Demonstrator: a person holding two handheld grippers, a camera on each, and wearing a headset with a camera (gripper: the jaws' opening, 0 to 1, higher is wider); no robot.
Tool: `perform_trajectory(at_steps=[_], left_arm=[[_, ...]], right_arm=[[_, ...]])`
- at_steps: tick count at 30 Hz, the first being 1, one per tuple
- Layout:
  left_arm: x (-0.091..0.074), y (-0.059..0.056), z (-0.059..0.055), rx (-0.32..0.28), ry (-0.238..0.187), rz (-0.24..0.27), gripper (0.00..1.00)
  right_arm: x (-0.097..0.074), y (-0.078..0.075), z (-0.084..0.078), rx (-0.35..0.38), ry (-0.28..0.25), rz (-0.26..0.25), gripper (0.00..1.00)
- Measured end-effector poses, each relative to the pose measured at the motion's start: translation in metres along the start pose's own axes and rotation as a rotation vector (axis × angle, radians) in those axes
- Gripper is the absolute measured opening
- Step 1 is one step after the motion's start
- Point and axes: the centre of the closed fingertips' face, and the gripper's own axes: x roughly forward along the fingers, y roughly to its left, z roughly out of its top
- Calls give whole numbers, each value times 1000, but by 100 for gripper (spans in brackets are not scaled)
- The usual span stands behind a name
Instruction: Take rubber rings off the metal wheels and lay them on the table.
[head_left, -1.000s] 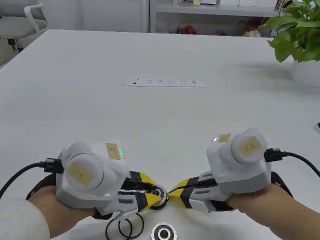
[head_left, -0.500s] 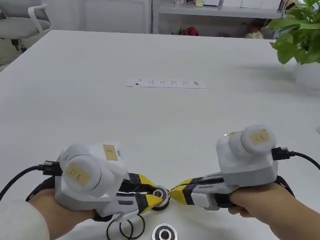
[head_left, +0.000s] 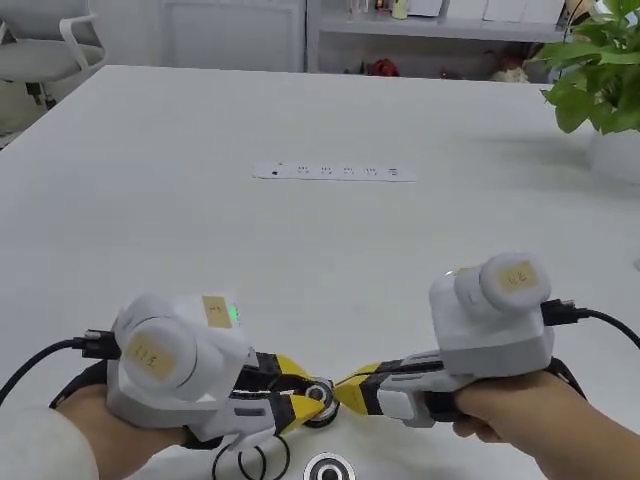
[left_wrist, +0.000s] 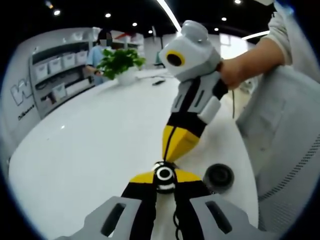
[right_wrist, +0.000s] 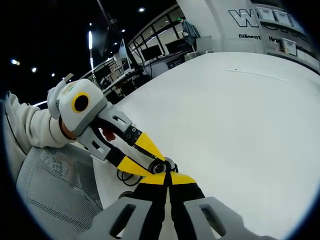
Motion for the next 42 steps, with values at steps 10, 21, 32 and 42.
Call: perform_trajectory(at_steps=[10,21,32,42], left_arm=[[0,0,0,-4,-3,4,14],[0,0,0,-5,-12,3,14],[0,0,0,-6,-19,4,14],[0,0,1,-13,-34,13,14]], right_arm=[[1,4,1,-13,0,7,0],[1,3,1,-18,2,5,0],[1,7,4,-20,-6,21,0],[-1,5,8,8,-31,18,0]])
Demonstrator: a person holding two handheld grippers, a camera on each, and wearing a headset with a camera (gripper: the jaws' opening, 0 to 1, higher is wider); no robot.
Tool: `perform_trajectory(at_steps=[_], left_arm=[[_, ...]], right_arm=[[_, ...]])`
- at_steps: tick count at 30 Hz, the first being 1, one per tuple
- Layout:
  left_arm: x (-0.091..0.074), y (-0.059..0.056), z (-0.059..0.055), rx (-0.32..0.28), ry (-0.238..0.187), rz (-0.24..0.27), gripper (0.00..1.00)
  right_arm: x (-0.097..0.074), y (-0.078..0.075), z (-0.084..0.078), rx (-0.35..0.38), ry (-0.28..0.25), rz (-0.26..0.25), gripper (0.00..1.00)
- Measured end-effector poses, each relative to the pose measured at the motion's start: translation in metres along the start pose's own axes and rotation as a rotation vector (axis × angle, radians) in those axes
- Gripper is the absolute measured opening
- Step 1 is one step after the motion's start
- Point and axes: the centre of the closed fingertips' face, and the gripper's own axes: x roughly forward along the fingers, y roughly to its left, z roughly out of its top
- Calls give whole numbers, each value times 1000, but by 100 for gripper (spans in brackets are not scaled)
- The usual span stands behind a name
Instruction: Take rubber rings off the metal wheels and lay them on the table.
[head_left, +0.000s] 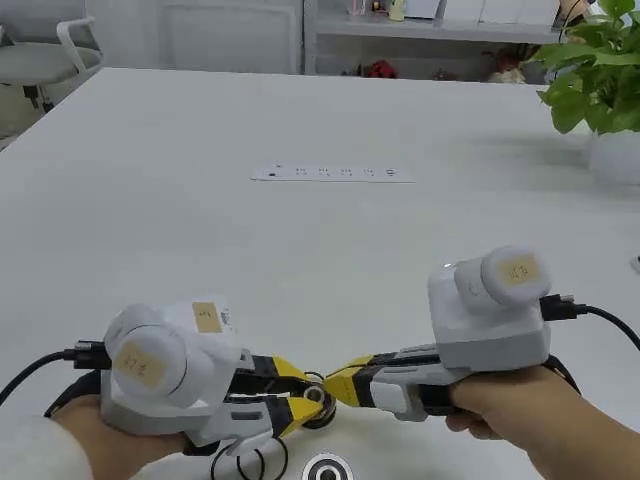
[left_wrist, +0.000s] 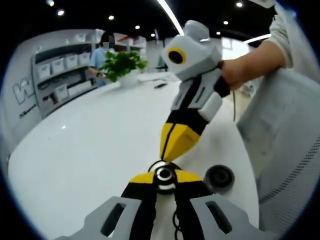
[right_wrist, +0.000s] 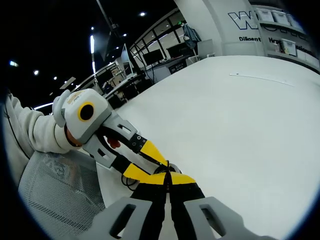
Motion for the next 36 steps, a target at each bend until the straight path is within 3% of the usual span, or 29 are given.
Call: perform_trajectory(at_steps=[7,14,18,25,36], left_arm=[[-1,0,0,13,10,-3,15],[-17,4,11,5,-9,-13,29],[-29,12,19,-30,-31,4,31],[-53,26,26,-33,-50,51,39],[-80,30,31,-38,-68,90,42]], right_arm=[[-1,-3,0,11,-2,-10,0],[-1,-2,1,20,-6,-8,0],[-2,0,3,31,-15,-2,0],[-3,4,6,31,-25,9,0],[-3,15,14,50,-51,40,0]])
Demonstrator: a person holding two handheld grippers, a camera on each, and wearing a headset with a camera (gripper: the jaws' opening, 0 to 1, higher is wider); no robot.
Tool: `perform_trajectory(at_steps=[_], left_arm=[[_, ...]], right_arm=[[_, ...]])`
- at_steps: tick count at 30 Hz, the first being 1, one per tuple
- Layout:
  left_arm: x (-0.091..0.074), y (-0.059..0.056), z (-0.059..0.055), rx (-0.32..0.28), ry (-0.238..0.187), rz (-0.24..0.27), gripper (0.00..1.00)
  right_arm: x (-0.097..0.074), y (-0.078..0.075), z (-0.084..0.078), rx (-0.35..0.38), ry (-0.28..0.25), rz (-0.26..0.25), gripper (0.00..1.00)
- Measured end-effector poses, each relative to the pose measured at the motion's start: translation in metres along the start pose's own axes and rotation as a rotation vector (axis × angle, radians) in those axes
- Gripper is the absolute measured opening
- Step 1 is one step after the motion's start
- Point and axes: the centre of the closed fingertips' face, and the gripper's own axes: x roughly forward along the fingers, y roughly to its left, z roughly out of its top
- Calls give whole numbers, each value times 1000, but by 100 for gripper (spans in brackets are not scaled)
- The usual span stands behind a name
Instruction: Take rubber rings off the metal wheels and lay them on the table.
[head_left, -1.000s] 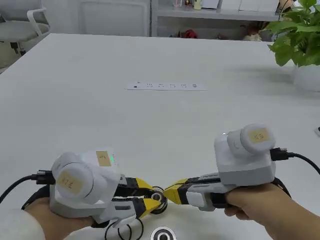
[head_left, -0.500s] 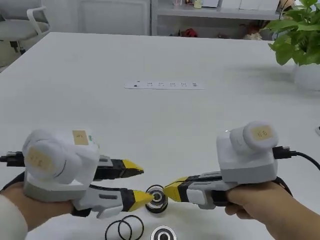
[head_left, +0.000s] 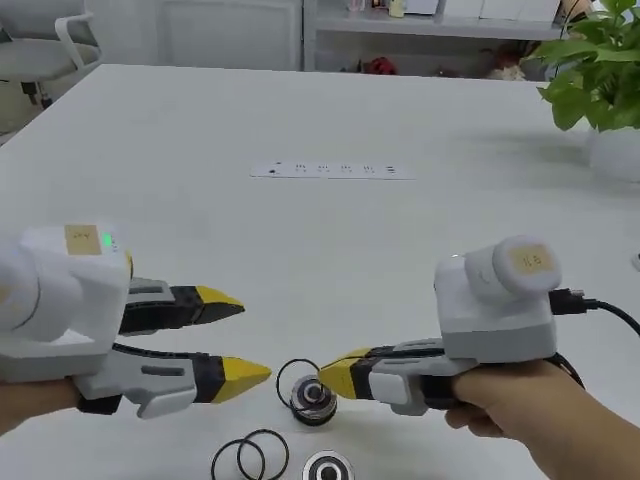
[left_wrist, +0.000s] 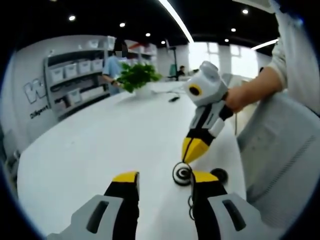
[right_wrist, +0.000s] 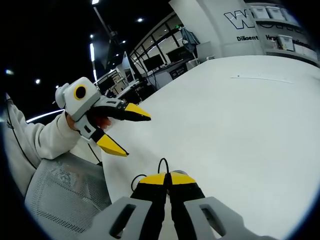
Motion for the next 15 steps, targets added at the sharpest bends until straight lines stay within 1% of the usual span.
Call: perform_trajectory(at_steps=[4,8,11,15], left_arm=[[-8,-3,-2,-15,-7,2,43],[-14,-6,-8,-15,10,6,44],[-17,-6,-8,-22,8,10,44],[-23,-3,-7,-32,-3,29,45]], right_arm=[[2,4,-1,-3,5,10,0],[4,8,-2,-5,13,22,0],[5,11,-3,-11,20,29,0],[7,15,-5,-18,29,41,0]])
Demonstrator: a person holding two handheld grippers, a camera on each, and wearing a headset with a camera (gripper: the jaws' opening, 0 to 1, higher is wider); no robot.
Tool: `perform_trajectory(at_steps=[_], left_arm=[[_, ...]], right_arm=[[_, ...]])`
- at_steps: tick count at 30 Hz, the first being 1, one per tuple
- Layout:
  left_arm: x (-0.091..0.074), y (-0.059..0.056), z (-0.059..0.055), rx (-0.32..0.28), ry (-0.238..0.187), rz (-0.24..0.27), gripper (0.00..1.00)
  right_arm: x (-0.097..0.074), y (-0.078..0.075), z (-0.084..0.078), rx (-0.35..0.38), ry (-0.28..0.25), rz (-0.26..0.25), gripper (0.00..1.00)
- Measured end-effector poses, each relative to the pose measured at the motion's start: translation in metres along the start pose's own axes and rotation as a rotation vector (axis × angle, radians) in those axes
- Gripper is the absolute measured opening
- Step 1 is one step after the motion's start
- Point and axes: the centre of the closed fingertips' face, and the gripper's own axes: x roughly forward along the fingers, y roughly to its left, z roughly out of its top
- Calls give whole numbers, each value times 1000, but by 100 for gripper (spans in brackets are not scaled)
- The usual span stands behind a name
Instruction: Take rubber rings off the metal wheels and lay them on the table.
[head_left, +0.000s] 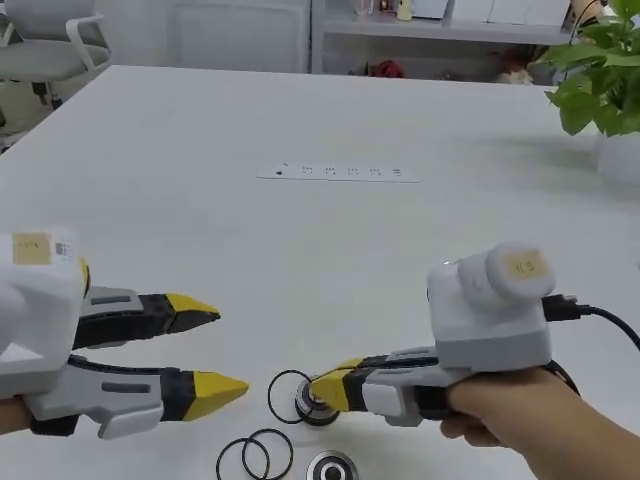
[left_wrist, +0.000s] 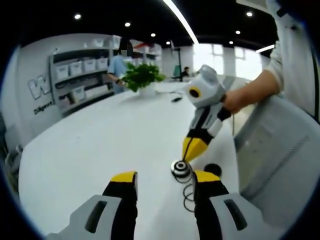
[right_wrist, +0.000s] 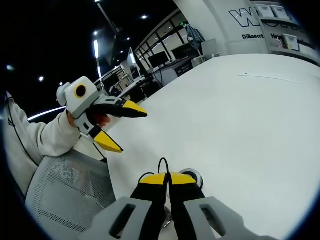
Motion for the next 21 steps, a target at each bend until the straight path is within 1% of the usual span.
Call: perform_trajectory(at_steps=[4,12,16,21], left_arm=[[-5,1,-1,-13,-4,10,45],[-11,2,-4,-29,-2,25,46],[-12,2,-6,-35,-1,29,47],[-12,2,-8,-37,5,26,47]], right_arm=[[2,4,-1,0,6,10,0],[11,18,-10,-20,47,47,0],[16,27,-16,-27,72,77,0],[22,40,-28,-42,123,118,0]])
